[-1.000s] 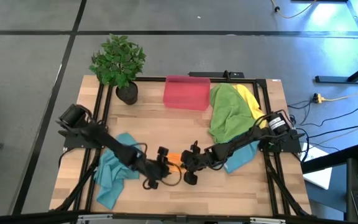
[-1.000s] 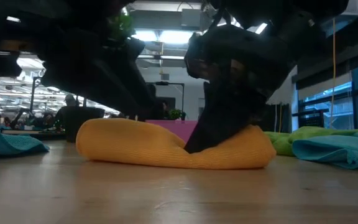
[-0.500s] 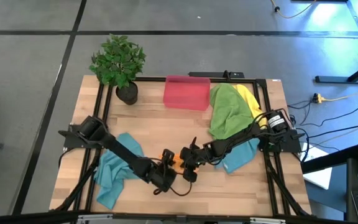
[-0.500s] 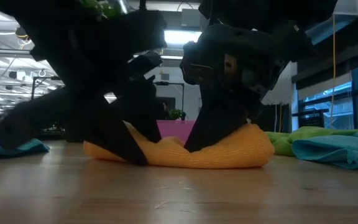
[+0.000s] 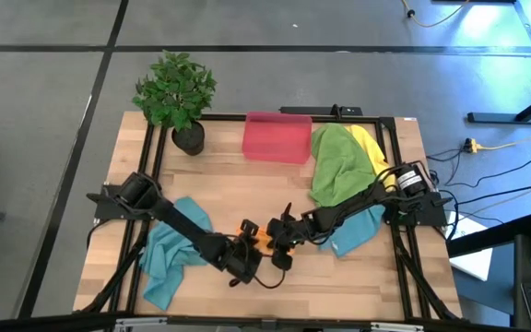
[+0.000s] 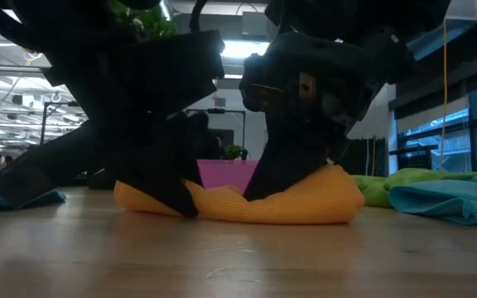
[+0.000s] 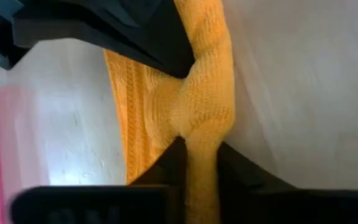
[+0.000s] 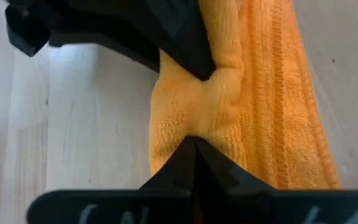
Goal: Roll microfiber towels into tight, uniform cylinder then place into a basket
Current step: Roll the orange towel
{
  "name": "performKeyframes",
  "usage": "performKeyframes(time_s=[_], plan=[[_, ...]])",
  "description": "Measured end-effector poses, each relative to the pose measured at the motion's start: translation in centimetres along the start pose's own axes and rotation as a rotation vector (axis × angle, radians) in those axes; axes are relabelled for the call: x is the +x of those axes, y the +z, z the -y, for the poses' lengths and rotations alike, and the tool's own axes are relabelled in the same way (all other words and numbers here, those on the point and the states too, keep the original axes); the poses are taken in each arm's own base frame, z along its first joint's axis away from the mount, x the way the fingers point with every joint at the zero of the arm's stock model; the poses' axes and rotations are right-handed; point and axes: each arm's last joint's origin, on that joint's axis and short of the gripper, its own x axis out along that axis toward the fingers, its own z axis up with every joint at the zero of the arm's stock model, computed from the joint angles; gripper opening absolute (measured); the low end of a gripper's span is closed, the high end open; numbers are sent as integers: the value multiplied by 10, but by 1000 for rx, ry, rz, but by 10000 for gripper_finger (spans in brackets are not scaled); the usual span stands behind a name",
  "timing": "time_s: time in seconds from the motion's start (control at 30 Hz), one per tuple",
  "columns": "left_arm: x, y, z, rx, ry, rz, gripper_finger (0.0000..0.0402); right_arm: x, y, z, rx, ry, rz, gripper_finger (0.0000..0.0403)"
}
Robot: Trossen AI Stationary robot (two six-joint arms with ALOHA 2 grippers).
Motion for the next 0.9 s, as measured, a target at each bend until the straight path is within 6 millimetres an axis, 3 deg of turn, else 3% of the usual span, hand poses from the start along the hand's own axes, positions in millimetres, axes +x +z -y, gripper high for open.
performKeyframes(time_s=[0.07,0.3,0.47,0.7,0.9], plan=[[1,0,-1,-16,-9,-2,11,-6,2,-1,-23,-5,2,10],[1,1,-5,-72,-49,-1,4,-46,11,-16,-111,7,13,10],[2,2,-14,-149,-122,1,2,-70,4,-32,-191,-60,33,24],[-2,7,-31,-272,-302,34,1,-80,-16,-63,-379,-46,67,63],[6,8,-46,-382,-426,44,0,-75,-36,-80,-490,-101,104,131]])
